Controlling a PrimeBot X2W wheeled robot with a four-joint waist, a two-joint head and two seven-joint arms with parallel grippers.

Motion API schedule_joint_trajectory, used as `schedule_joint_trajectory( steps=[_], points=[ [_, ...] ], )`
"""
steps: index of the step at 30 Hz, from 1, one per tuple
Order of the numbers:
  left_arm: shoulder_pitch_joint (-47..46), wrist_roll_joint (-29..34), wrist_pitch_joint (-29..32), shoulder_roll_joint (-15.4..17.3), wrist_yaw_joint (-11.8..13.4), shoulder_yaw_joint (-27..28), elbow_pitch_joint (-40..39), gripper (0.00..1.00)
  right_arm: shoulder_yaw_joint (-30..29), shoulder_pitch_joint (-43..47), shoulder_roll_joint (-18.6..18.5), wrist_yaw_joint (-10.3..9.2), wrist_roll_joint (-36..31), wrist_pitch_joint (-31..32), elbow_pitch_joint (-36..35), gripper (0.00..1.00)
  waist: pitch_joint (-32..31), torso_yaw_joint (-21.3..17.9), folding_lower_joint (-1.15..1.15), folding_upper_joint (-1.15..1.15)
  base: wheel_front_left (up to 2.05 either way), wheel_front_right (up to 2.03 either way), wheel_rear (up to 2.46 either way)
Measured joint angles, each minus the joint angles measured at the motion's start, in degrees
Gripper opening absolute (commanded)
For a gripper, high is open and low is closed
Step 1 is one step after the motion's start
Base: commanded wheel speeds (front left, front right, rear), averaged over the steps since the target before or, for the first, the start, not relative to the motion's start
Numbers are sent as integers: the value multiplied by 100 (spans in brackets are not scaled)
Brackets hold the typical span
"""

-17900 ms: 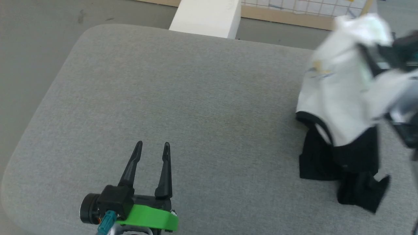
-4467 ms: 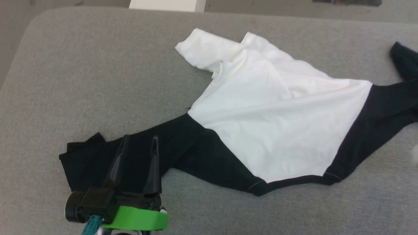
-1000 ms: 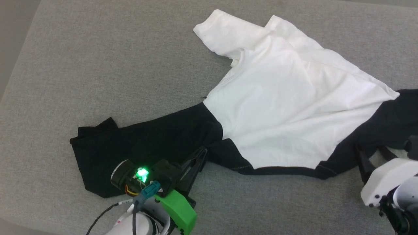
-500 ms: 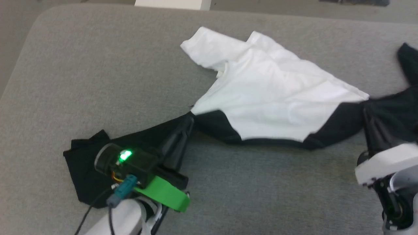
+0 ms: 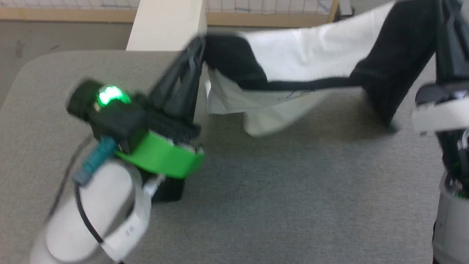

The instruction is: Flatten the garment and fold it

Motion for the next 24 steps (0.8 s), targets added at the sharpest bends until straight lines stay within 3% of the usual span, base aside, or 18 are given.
schedule_joint_trajectory(
  steps=[11,19,24],
  points=[
    [-1640,-364,1181,182,-406,338,40,0,432,-1555,-181,0,-69,526,205,0,-337,-310,0,0,0,0,0],
    [-2008,-662,1867,360,-419,527,78,0,566,-2049,-263,0,0,1049,493,0,-353,-455,0,0,0,0,0],
    [-2369,-705,2057,334,-341,645,488,0,546,-2648,-177,0,105,1213,1120,0,-103,-501,0,0,0,0,0]
  ],
)
